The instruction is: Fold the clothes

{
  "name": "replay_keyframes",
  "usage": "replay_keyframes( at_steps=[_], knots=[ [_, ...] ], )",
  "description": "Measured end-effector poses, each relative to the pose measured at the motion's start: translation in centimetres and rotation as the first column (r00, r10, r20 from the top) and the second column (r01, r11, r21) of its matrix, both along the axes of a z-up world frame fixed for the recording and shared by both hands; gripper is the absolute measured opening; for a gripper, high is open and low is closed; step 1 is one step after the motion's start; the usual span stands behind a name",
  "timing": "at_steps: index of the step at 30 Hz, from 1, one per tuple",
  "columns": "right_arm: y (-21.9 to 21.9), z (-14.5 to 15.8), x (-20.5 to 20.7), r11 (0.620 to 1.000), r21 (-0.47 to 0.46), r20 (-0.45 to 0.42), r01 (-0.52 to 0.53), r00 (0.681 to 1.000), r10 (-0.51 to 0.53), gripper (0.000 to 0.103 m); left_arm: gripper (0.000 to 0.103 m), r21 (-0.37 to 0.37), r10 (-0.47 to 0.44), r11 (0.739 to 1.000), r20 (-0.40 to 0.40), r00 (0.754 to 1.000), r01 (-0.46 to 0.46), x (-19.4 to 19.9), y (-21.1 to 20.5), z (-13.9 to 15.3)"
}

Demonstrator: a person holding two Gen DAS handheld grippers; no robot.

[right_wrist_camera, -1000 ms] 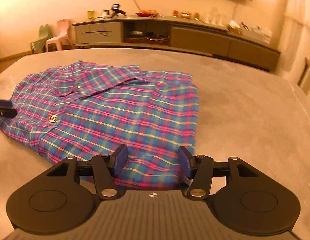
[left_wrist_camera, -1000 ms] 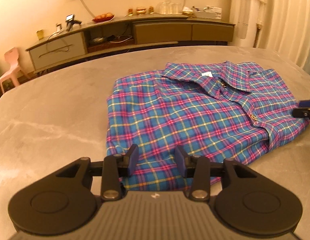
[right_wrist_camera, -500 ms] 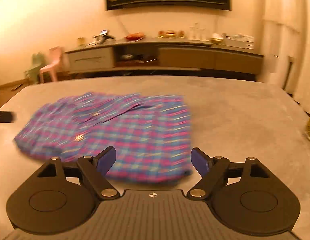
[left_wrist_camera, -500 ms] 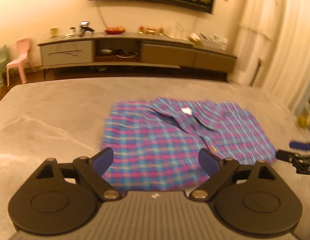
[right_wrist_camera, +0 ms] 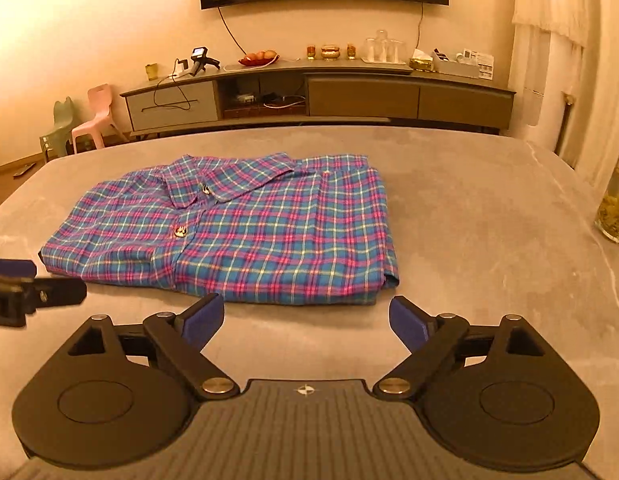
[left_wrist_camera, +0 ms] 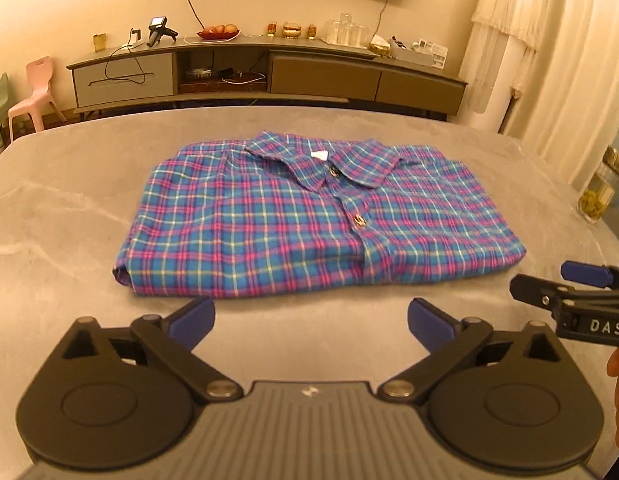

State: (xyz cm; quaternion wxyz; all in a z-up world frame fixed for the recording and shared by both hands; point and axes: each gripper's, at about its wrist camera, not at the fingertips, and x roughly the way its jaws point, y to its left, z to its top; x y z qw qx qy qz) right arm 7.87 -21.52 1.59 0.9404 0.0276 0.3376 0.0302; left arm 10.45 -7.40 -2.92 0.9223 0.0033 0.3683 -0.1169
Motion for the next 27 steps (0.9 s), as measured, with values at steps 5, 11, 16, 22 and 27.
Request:
replay_keyframes(
  at_steps=[5,11,16,22,27],
  knots=[
    [0.7,-0.4,-0.3,1.000,-0.003,-0.008,0.002,1.000,-0.002,0.091,0.103,-0.004,-0.013,1.000,0.034,0.999,0.014,-1.0,-0.8,0.6],
    [1.2,-0.6,-0.3,1.000,-0.014,-0.003,-0.001,1.000,0.001,0.091,0.103,-0.009,-0.012,1.000,0.037,0.999,0.012,-1.7,-1.1,0.7],
    [1.7,-1.0,0.1,0.999,-0.032,-0.008,0.001,1.000,-0.001,0.091,0.103,-0.019,-0.005,1.000,0.040,0.999,0.006,-1.8,-0.9,0.8],
    [1.4,-1.2,0.4,0.999,-0.036,-0.009,0.008,1.000,-0.009,0.091,0.103,-0.025,0.011,1.000,0.042,0.999,-0.010,-1.8,-0.9,0.9],
    [1.3,-1.2,0.3,0.999,-0.031,-0.005,0.011,1.000,-0.011,0.091,0.103,-0.030,0.024,0.999,0.045,0.999,-0.022,-1.8,-0.8,0.9]
  ],
)
